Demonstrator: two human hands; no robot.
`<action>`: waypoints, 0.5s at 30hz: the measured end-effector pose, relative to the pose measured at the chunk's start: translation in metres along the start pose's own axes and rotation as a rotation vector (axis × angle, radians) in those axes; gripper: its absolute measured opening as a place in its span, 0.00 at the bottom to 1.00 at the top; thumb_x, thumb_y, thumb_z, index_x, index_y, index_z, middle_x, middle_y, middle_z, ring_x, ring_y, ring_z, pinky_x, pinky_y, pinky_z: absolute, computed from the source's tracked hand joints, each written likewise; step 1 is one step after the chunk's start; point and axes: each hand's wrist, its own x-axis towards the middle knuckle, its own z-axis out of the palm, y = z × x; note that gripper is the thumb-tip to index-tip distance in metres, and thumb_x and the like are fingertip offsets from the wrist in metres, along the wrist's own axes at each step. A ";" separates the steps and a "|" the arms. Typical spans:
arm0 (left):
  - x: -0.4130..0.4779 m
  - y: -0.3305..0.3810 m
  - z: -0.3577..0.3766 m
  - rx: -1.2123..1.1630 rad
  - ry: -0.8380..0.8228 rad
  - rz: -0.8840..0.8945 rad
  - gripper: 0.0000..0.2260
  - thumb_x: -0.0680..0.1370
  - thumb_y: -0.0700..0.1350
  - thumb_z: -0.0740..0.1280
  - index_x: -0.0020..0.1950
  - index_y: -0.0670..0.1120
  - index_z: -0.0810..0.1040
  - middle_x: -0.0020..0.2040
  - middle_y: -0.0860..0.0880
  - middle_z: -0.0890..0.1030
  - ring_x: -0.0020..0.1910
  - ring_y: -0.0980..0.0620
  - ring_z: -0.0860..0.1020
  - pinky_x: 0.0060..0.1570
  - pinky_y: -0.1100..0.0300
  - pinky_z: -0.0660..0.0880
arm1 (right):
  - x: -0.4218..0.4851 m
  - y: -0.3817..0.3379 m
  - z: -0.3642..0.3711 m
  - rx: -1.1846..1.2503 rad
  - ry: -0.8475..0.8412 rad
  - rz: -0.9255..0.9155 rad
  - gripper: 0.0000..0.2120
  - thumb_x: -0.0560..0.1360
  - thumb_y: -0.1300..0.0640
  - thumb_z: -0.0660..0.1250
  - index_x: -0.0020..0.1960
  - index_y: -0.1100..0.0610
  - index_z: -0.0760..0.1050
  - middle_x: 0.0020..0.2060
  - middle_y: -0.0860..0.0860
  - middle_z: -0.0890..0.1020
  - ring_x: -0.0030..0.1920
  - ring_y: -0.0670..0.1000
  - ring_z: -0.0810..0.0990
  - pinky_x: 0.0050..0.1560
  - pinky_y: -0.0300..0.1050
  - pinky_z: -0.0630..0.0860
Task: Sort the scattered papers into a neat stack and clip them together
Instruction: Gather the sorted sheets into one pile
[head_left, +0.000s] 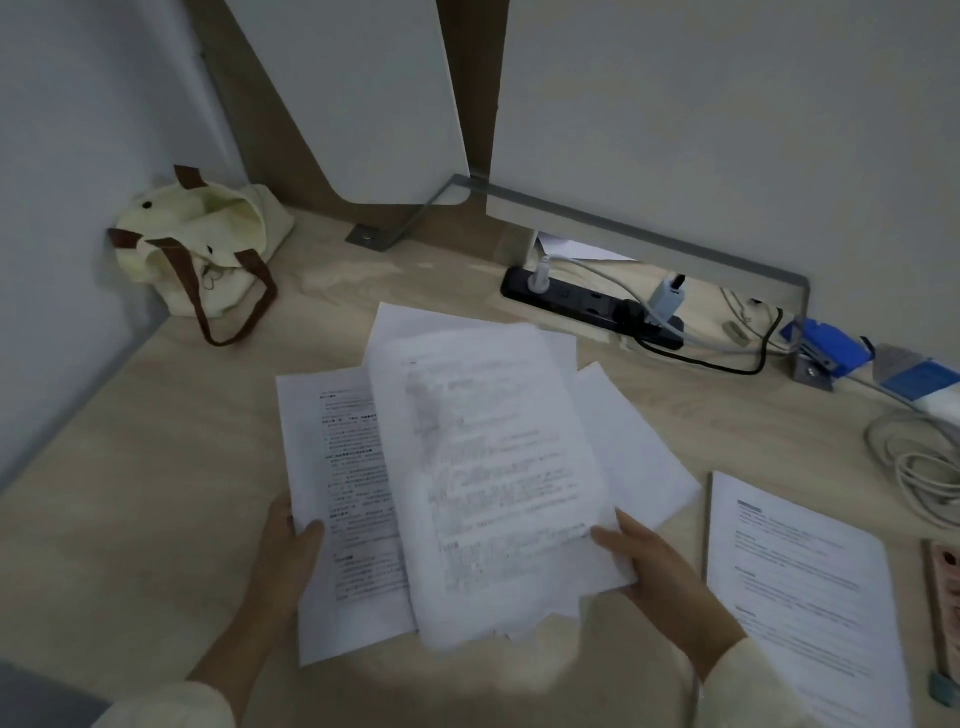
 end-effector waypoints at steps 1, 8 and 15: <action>0.000 0.000 0.000 0.014 -0.011 -0.005 0.19 0.77 0.34 0.57 0.68 0.40 0.64 0.59 0.41 0.75 0.52 0.46 0.73 0.51 0.53 0.70 | 0.001 0.011 -0.003 -0.045 0.051 0.039 0.17 0.71 0.62 0.66 0.60 0.60 0.76 0.56 0.58 0.82 0.55 0.59 0.81 0.55 0.53 0.76; -0.005 0.001 0.003 0.025 -0.046 -0.007 0.15 0.77 0.33 0.57 0.62 0.40 0.68 0.49 0.46 0.76 0.46 0.48 0.74 0.44 0.56 0.70 | 0.005 0.036 0.012 -0.227 0.217 0.098 0.13 0.77 0.65 0.58 0.58 0.60 0.77 0.52 0.60 0.83 0.52 0.61 0.81 0.53 0.55 0.77; -0.010 0.002 0.011 -0.112 -0.106 0.004 0.18 0.77 0.42 0.64 0.66 0.46 0.68 0.58 0.49 0.76 0.56 0.48 0.75 0.58 0.53 0.71 | 0.008 0.031 0.057 -0.413 0.041 0.058 0.13 0.78 0.64 0.56 0.54 0.54 0.76 0.49 0.51 0.83 0.48 0.52 0.82 0.50 0.45 0.80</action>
